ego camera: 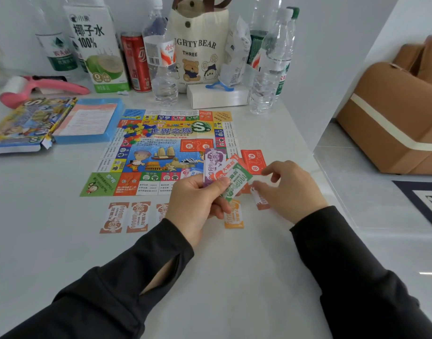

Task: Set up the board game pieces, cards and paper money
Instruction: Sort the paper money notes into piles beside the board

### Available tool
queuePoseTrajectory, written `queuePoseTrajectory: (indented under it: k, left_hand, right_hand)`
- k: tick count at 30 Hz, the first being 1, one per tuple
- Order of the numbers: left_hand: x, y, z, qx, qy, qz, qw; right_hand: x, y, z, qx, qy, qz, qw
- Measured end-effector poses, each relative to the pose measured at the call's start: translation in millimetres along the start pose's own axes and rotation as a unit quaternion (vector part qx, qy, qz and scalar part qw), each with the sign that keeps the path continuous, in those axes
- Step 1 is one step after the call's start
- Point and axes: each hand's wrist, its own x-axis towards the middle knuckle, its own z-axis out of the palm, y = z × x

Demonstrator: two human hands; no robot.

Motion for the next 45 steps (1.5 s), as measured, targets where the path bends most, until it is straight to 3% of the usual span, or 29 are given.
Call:
queuePoseTrajectory:
  k: [5, 14, 18, 22, 26, 28, 31, 34, 41, 45]
  left_hand:
    - [-1, 0, 0, 0.001, -0.005, -0.003, 1.0]
    - [-2, 1, 0, 0.003, 0.001, -0.003, 1.0]
    - [-1, 2, 0, 0.012, -0.006, -0.004, 1.0]
    - [-3, 1, 1, 0.015, -0.003, -0.004, 1.0]
    - [-3, 2, 1, 0.012, 0.0, -0.007, 1.0]
    - [-3, 2, 2, 0.015, 0.001, -0.006, 1.0]
    - [-6, 4, 3, 0.008, -0.007, -0.001, 1.0]
    - [-9, 7, 5, 0.01, -0.028, 0.004, 1.0]
    - [-12, 6, 7, 0.158, -0.139, -0.006, 0.978]
    - [-16, 7, 8, 0.179, -0.19, -0.02, 0.965]
  right_hand:
    - [-7, -6, 8, -0.079, -0.02, 0.011, 0.997]
    - [-4, -10, 9, -0.074, 0.0, 0.02, 0.997]
    - [-4, -5, 0, 0.01, -0.048, 0.045, 0.998]
    - [-5, -3, -10, -0.039, -0.1, 0.033, 0.994]
    - [-6, -3, -8, -0.049, -0.104, 0.013, 0.993]
    - [-6, -2, -5, -0.01, -0.059, -0.006, 0.998]
    - [-5, -6, -11, 0.199, 0.063, -0.017, 0.978]
    - [-7, -12, -21, 0.37, 0.038, 0.01, 0.928]
    - [-13, -20, -23, 0.382, -0.009, -0.036, 0.923]
    - [-15, -20, -20, 0.376, -0.045, -0.017, 0.925]
